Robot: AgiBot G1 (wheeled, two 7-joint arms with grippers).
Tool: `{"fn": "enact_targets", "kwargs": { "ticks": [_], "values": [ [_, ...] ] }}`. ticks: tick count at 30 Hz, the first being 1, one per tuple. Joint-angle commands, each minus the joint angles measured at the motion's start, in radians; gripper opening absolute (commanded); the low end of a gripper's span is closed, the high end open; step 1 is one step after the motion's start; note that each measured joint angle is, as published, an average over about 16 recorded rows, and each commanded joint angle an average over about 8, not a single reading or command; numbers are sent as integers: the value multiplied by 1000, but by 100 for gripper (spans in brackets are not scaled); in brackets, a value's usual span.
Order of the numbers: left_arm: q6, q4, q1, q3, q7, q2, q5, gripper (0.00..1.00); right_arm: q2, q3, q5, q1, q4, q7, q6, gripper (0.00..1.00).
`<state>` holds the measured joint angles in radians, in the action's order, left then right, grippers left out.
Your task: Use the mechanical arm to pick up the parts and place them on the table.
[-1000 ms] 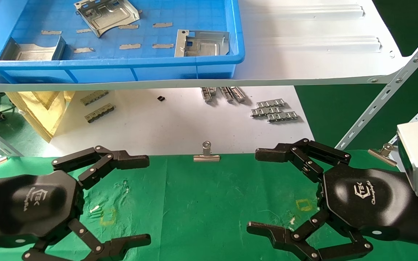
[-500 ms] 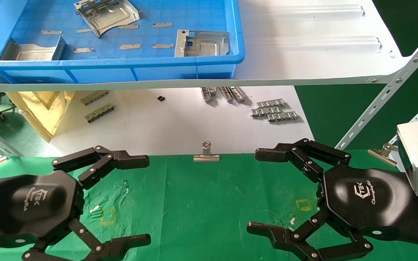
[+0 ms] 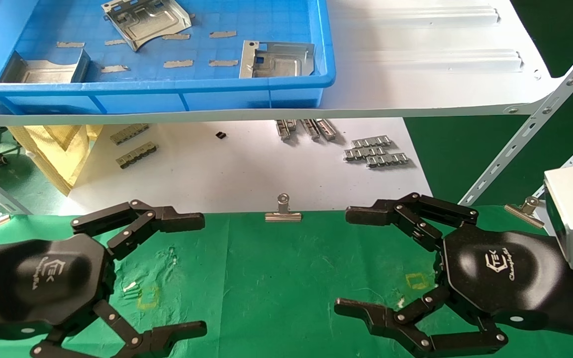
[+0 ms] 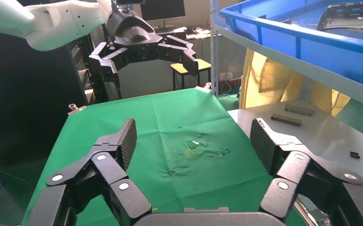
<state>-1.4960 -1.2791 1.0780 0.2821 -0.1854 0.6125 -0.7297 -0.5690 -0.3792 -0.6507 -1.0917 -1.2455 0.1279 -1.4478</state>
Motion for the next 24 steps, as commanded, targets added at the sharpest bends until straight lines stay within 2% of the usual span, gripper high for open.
{"fn": "enact_targets", "kwargs": {
  "ticks": [1,24],
  "values": [
    [0,0,0,0,0,0,0,100,0,0,0,0,0,0,0,0],
    [0,0,0,0,0,0,0,100,0,0,0,0,0,0,0,0]
  ]
}}
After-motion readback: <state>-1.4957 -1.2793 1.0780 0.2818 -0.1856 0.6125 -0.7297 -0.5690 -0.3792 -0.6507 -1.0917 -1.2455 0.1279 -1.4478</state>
